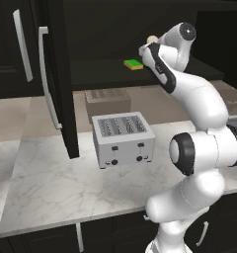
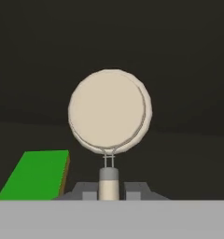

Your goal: Pick up the dish brush and sponge from the sink, and place them back in the cabinet, and close the cabinet doors.

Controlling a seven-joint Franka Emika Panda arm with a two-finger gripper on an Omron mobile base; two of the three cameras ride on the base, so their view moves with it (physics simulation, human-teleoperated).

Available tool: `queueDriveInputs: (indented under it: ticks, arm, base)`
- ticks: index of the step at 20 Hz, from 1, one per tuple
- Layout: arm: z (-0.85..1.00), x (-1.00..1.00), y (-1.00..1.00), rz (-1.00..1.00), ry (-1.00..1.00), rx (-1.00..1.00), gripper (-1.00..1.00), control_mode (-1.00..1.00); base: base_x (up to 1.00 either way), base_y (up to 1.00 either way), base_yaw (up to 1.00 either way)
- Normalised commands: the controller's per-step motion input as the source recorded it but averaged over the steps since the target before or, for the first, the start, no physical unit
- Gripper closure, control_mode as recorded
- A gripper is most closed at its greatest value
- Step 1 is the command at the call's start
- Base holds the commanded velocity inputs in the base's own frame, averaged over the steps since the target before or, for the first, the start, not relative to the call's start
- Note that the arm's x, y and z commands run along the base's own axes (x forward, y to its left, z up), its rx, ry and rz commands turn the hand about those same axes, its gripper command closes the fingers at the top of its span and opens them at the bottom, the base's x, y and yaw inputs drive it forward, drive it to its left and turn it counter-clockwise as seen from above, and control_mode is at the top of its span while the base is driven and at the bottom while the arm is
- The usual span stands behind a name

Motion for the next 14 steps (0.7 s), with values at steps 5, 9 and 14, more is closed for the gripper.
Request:
queueDriveInputs:
  ticks: [5, 9, 14]
  arm:
    - [-0.34, 0.23, 0.00, 0.00, -0.03, 0.00, 1.00, -1.00]
    - [-0.43, 0.15, 0.00, 0.00, -0.03, 0.00, 1.00, -1.00]
    - [-0.36, 0.16, 0.00, 0.00, -0.03, 0.00, 1.00, -1.00]
  base:
    - [0.00, 0.00, 0.00]
    - [0.00, 0.00, 0.00]
    - [0.00, 0.00, 0.00]
